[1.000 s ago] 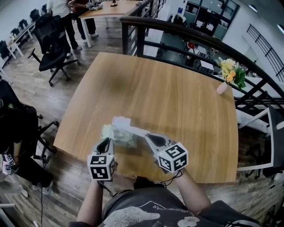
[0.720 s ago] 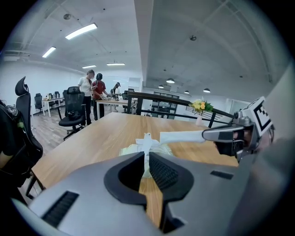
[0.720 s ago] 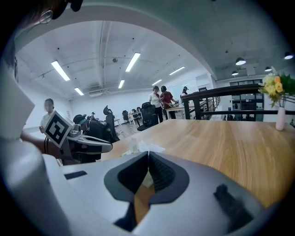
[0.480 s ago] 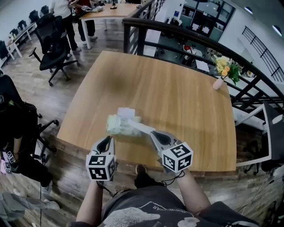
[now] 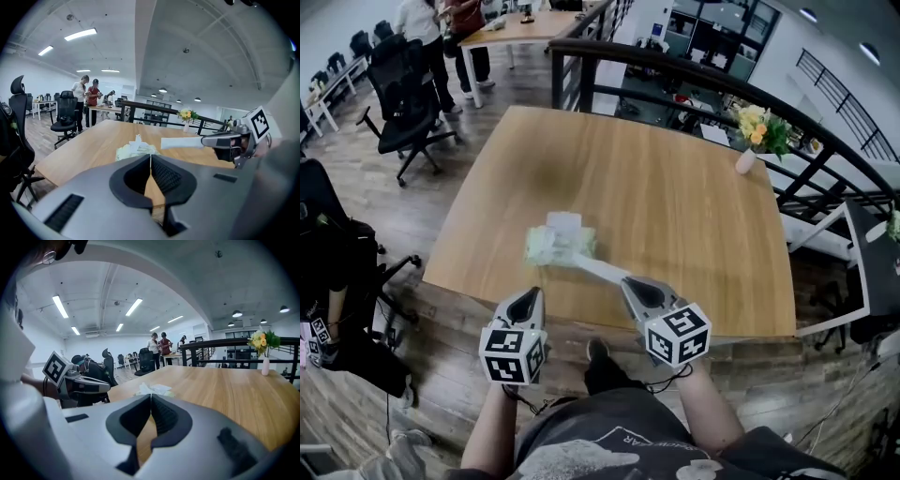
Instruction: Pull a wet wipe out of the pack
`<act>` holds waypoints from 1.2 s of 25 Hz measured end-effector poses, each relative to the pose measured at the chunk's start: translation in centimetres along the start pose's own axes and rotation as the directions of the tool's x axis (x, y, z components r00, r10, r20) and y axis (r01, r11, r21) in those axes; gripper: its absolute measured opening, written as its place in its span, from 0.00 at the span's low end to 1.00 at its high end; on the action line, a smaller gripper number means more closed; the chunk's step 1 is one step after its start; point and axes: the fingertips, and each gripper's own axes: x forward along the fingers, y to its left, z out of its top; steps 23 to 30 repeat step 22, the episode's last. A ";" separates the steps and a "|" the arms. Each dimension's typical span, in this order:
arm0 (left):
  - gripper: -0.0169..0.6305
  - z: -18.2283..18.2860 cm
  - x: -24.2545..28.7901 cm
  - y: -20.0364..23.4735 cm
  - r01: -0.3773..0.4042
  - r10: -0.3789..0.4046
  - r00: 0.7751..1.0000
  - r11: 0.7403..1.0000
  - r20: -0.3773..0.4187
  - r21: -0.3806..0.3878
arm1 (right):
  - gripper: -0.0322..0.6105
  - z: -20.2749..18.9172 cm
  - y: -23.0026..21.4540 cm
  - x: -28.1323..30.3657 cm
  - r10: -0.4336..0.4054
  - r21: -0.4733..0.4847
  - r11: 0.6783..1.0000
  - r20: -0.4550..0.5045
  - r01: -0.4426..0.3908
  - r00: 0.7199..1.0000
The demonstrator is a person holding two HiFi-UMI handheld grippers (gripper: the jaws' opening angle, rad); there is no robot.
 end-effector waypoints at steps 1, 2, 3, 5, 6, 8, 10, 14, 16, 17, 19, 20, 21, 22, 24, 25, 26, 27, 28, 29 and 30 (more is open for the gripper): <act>0.05 -0.1 -0.2 -0.1 0.001 -0.001 1.000 1.000 0.003 0.000 | 0.09 -0.1 0.2 -0.2 -0.001 -0.004 1.000 -0.001 0.001 1.000; 0.05 -0.1 -0.5 -0.1 0.001 -0.001 1.000 1.000 0.006 0.000 | 0.09 -0.1 0.4 -0.4 -0.002 -0.008 1.000 -0.002 0.002 1.000; 0.05 0.0 -0.7 -0.1 0.000 0.000 1.000 1.000 0.010 0.000 | 0.09 -0.1 0.5 -0.5 -0.002 -0.012 1.000 -0.002 0.002 1.000; 0.05 0.1 -1.0 -0.2 -0.001 0.001 1.000 1.000 0.016 -0.001 | 0.09 0.1 0.6 -0.7 -0.004 -0.020 1.000 -0.001 0.004 1.000; 0.05 0.2 -1.1 -0.2 -0.002 0.002 1.000 1.000 0.020 -0.002 | 0.09 0.3 0.6 -0.8 -0.005 -0.025 1.000 -0.001 0.005 1.000; 0.05 0.3 -1.3 -0.1 -0.005 0.005 1.000 1.000 0.025 -0.003 | 0.09 0.5 0.6 -0.8 -0.007 -0.033 0.999 -0.001 0.007 1.000; 0.05 0.3 -1.4 0.0 -0.006 0.007 1.000 1.000 0.027 -0.002 | 0.09 0.5 0.7 -0.8 -0.007 -0.039 0.999 -0.005 0.007 1.000; 0.05 0.3 -1.5 0.0 -0.009 0.009 0.999 1.000 0.032 -0.002 | 0.09 0.4 0.8 -0.7 -0.005 -0.053 0.999 -0.015 0.004 1.000; 0.05 0.4 -1.5 0.1 -0.008 0.008 0.999 1.000 0.033 -0.003 | 0.09 0.4 0.8 -0.5 -0.002 -0.060 0.998 -0.022 0.001 1.000; 0.05 0.5 -1.4 0.2 -0.008 0.008 0.999 1.000 0.034 -0.005 | 0.09 0.4 0.8 -0.4 -0.001 -0.063 0.998 -0.025 -0.001 1.000; 0.05 0.5 -1.3 0.4 -0.009 0.009 0.999 1.000 0.035 -0.008 | 0.09 0.4 0.8 -0.2 0.002 -0.066 0.998 -0.028 -0.004 1.000; 0.05 0.6 -1.2 0.5 -0.009 0.009 0.999 1.000 0.035 -0.009 | 0.09 0.5 0.8 0.0 0.003 -0.067 0.998 -0.029 -0.005 1.000; 0.05 0.6 -1.1 0.6 -0.008 0.009 0.999 1.000 0.034 -0.010 | 0.09 0.5 0.8 0.1 0.004 -0.069 0.998 -0.029 -0.006 1.000; 0.05 0.6 -1.0 0.6 -0.008 0.009 0.999 1.000 0.034 -0.010 | 0.09 0.5 0.8 0.2 0.004 -0.072 0.997 -0.030 -0.007 1.000; 0.05 0.6 -1.0 0.6 -0.008 0.009 0.999 1.000 0.034 -0.010 | 0.09 0.5 0.8 0.2 0.004 -0.072 0.997 -0.030 -0.007 1.000; 0.05 0.6 -1.0 0.6 -0.008 0.009 0.999 1.000 0.034 -0.010 | 0.09 0.5 0.8 0.2 0.004 -0.072 0.997 -0.030 -0.007 1.000; 0.05 0.6 -1.0 0.6 -0.008 0.009 0.999 1.000 0.034 -0.010 | 0.09 0.5 0.8 0.2 0.004 -0.072 0.997 -0.030 -0.007 1.000; 0.05 0.6 -1.0 0.6 -0.008 0.009 0.999 1.000 0.034 -0.010 | 0.09 0.5 0.8 0.2 0.004 -0.072 0.997 -0.030 -0.007 1.000; 0.05 0.6 -1.0 0.6 -0.008 0.009 0.999 1.000 0.034 -0.010 | 0.09 0.5 0.8 0.2 0.004 -0.072 0.997 -0.030 -0.007 1.000; 0.05 0.6 -1.0 0.6 -0.008 0.009 0.999 1.000 0.034 -0.010 | 0.09 0.5 0.8 0.2 0.004 -0.072 0.997 -0.030 -0.007 1.000; 0.05 0.6 -1.0 0.6 -0.008 0.009 0.999 1.000 0.034 -0.010 | 0.09 0.5 0.8 0.2 0.004 -0.072 0.997 -0.030 -0.007 1.000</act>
